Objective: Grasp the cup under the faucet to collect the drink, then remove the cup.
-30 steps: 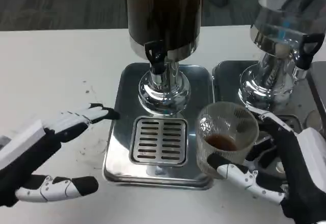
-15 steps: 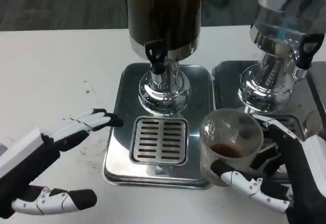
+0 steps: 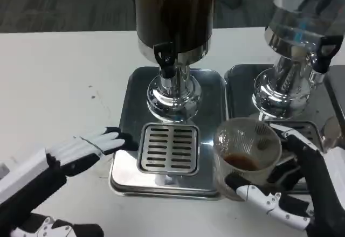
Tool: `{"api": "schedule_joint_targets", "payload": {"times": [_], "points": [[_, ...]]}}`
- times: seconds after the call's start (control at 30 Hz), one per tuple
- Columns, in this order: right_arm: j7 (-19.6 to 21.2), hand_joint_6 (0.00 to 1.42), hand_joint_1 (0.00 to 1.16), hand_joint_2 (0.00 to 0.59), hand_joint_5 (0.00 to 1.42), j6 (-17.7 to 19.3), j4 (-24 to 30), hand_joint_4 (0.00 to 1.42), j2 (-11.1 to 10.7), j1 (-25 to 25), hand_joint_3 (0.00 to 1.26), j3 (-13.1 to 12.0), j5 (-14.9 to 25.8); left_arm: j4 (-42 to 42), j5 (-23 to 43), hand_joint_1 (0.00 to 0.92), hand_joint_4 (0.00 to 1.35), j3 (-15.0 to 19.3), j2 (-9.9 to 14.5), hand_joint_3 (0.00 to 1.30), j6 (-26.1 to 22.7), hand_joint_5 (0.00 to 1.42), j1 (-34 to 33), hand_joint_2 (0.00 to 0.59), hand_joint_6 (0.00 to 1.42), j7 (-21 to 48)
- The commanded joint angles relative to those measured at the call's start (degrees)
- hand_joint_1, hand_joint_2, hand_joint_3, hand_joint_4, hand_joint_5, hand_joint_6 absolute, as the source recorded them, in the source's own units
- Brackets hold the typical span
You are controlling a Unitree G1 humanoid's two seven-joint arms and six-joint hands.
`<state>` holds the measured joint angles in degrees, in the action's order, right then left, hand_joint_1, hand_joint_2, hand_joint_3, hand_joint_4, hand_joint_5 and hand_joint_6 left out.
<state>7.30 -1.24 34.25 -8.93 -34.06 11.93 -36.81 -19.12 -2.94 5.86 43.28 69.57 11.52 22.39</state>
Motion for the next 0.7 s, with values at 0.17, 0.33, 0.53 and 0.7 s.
{"api": "schedule_joint_targets", "payload": {"times": [0.17,0.33,0.53,0.7], "points": [[-0.24,0.84,0.67,0.245,0.73,2.25,3.12,0.59,-0.23,-1.38,0.54,0.37,0.32,1.22,-1.22,0.0,0.07,0.07,1.55,0.2,2.16,0.07,1.37,0.102,0.12,0.31],[-0.16,0.84,0.67,0.245,0.73,2.23,3.74,0.59,-0.17,-1.96,0.54,0.54,0.2,1.24,-1.16,0.0,0.06,-0.21,1.87,0.2,2.63,0.06,1.73,0.101,0.12,0.5],[-0.14,0.84,0.67,0.245,0.73,2.38,3.94,0.59,-0.25,-2.12,0.54,0.32,0.47,1.85,-0.91,0.0,0.06,-0.03,1.91,0.2,2.34,0.06,2.36,0.099,0.12,0.4],[-0.16,0.85,0.67,0.245,0.73,2.56,3.87,0.59,-0.4,-2.12,0.54,0.18,0.7,1.82,-0.81,0.0,0.06,0.14,2.03,0.2,2.08,0.06,2.31,0.099,0.12,0.31]]}}
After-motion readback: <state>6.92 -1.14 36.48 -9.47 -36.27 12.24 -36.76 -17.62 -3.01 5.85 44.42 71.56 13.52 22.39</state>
